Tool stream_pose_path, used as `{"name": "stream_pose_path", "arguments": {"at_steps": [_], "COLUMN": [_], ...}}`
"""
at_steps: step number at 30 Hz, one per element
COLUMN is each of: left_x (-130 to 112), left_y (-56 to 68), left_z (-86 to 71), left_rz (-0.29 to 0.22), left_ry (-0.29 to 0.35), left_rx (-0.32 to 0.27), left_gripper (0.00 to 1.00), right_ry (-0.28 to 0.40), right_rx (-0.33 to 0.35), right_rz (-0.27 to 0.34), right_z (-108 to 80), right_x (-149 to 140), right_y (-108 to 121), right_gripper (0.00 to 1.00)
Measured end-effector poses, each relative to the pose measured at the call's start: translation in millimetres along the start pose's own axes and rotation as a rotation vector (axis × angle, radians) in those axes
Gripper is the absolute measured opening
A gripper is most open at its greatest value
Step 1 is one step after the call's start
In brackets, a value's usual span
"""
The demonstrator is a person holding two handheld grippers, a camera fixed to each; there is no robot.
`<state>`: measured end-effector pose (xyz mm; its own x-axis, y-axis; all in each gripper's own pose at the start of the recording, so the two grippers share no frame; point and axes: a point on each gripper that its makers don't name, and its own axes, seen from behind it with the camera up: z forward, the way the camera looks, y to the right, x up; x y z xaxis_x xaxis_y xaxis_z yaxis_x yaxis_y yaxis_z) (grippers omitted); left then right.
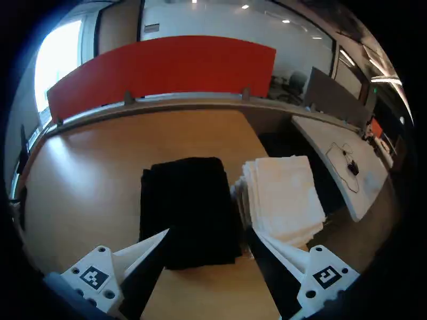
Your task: Fold towel
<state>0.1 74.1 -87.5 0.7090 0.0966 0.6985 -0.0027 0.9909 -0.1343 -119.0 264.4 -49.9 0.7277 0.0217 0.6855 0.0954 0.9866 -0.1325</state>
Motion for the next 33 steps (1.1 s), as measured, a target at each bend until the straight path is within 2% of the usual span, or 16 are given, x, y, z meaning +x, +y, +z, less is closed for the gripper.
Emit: {"name": "stream_pose_path", "arguments": {"at_steps": [6,12,18,24,33], "left_x": [7.9,11.6,15.4,22.4,35.3], "left_y": [-1.9,-0.2,2.3,0.1,-2.4], "left_z": [-1.4,-2.4,-3.7,-4.8,-4.3], "left_rz": [0.007,0.012,0.009,0.002,-0.008], "left_ry": [0.014,0.024,0.040,0.061,0.102], "left_rx": [0.004,0.004,0.000,0.005,0.011], "left_gripper": [0.67,0.67,0.67,0.67,0.67], "right_ry": [0.123,0.254,0.336,0.392,0.574], "right_rx": [-0.036,-0.074,-0.083,-0.066,-0.007], "right_rz": [0.003,-0.034,-0.037,-0.024,0.045], "right_z": [-10.5,-25.3,-34.9,-39.0,-68.9], "right_x": [28.1,54.5,70.4,81.4,124.3], "right_y": [-2.8,-11.4,-21.4,-31.1,-51.4], "right_gripper": [1.00,1.00,1.00,1.00,1.00]}}
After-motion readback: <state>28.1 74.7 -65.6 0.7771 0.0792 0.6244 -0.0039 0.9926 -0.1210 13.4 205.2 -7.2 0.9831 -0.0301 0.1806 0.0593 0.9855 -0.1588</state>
